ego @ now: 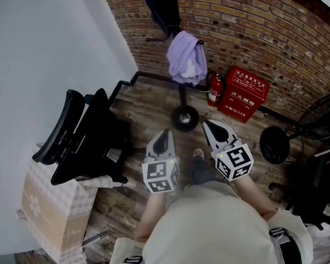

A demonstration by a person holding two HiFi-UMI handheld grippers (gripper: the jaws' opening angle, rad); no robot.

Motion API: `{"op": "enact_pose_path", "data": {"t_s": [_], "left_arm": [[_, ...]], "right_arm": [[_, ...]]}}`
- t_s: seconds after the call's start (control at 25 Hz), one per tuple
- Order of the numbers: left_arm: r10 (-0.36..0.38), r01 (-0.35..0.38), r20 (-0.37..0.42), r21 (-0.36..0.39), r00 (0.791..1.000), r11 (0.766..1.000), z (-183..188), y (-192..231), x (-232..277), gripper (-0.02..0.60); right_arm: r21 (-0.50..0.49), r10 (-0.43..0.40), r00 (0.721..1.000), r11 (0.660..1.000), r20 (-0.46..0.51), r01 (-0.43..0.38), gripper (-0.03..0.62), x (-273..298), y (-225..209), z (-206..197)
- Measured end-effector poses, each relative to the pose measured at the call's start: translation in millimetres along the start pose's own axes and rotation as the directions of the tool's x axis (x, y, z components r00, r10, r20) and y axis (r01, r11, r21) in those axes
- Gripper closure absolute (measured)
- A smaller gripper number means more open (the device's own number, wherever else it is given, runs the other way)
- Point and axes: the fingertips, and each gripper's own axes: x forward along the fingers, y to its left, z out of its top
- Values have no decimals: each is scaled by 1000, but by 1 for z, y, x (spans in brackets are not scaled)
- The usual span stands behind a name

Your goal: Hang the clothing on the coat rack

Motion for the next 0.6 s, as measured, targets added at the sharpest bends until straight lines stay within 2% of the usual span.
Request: {"op": "enact_pose_path", "data": {"t_s": [0.6], "left_arm": [[-3, 3, -2, 1, 1000, 1000, 1, -2, 4, 566]], "right_arm": [[13, 6, 1000, 1000, 10, -6, 595, 0, -4, 4]]}}
